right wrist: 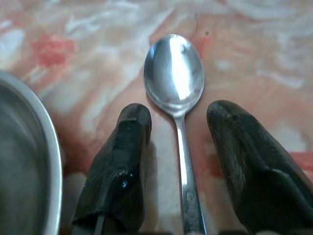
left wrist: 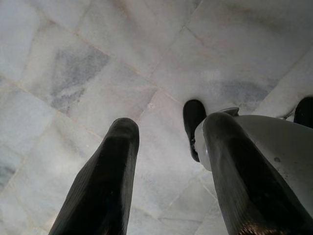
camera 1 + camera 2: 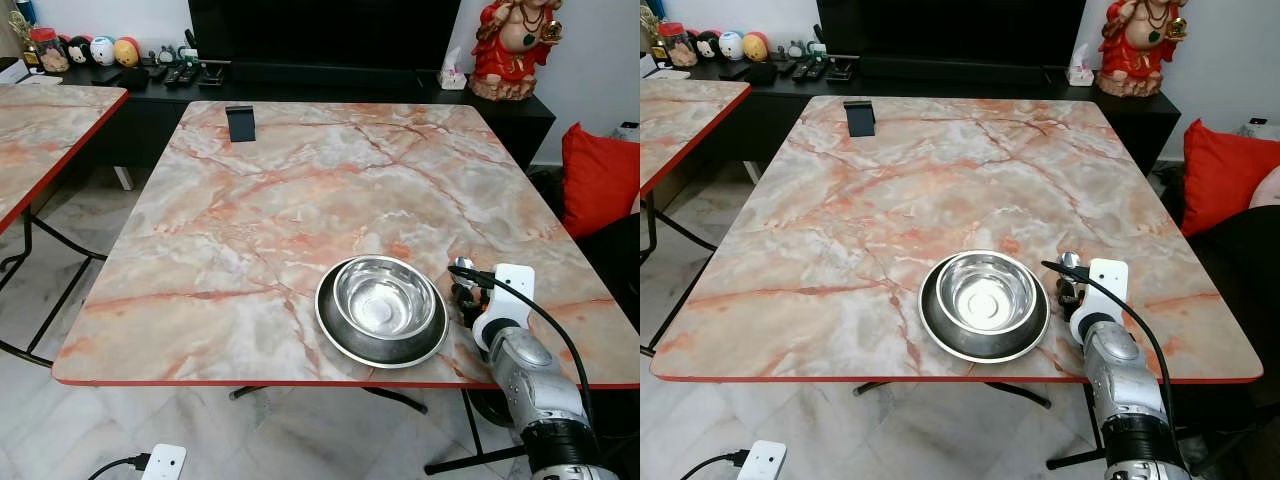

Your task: Setting the table

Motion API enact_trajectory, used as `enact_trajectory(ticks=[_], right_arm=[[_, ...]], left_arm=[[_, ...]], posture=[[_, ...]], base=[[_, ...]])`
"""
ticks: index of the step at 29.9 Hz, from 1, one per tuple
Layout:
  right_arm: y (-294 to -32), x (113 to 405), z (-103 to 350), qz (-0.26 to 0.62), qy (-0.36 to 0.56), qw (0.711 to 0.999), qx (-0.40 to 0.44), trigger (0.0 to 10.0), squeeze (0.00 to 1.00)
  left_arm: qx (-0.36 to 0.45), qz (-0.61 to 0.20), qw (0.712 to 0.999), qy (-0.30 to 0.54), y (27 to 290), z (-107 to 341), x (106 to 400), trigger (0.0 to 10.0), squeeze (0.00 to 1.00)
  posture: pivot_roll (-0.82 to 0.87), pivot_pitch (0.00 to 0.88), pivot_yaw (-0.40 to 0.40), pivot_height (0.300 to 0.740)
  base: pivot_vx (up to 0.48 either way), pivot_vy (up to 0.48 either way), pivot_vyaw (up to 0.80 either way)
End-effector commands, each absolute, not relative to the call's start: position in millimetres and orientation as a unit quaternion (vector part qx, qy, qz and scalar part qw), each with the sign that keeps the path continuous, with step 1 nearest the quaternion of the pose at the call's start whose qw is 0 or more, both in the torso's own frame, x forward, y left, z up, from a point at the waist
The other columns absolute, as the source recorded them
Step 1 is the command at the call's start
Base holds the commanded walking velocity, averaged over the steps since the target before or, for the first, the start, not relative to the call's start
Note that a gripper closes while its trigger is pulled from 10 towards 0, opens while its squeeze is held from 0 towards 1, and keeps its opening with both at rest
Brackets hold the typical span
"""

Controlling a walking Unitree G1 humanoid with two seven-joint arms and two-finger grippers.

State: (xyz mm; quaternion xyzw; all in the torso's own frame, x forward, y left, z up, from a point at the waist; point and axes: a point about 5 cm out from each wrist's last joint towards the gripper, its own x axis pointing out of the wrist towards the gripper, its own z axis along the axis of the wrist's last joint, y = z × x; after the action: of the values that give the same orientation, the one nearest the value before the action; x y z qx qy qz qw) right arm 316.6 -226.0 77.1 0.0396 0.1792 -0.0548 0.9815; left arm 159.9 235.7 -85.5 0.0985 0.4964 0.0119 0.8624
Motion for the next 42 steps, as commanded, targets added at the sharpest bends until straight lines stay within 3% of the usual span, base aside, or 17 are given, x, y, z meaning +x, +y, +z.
enact_trajectory(ticks=[1,11,16,22,31,42], right_arm=[[-229,319,90,-0.063,0.138,0.987,0.049,10.0,0.00],[-240,312,137,-0.122,-0.044,0.991,-0.027,10.0,0.00],[-226,296,145,-0.111,-0.100,0.988,-0.045,10.0,0.00],[-219,279,145,-0.126,-0.129,0.983,-0.040,10.0,0.00],[-220,275,152,-0.140,-0.140,0.979,-0.048,10.0,0.00],[-216,265,140,-0.161,-0.128,0.978,-0.037,10.0,0.00]], left_arm=[[0.102,0.015,0.859,0.502,237,-87,156,10.0,0.00],[0.101,0.020,0.858,0.504,239,-88,152,10.0,0.00],[0.097,0.026,0.857,0.505,240,-89,148,10.0,0.00],[0.085,0.035,0.860,0.502,241,-90,144,10.0,0.00],[0.080,0.031,0.862,0.500,239,-91,142,10.0,0.00],[0.110,0.002,0.855,0.506,240,-91,140,10.0,0.00]], posture=[[0.01,0.000,-0.012,0.728],[0.02,0.000,-0.015,0.728],[0.03,0.000,-0.031,0.728],[0.03,0.000,-0.042,0.728],[0.03,0.000,-0.051,0.728],[-0.01,0.000,0.009,0.728]], base=[[0.000,0.000,0.00],[0.000,0.000,0.00],[0.000,0.000,0.00],[0.000,0.000,0.00],[0.000,0.000,0.00],[0.000,0.000,0.00]])
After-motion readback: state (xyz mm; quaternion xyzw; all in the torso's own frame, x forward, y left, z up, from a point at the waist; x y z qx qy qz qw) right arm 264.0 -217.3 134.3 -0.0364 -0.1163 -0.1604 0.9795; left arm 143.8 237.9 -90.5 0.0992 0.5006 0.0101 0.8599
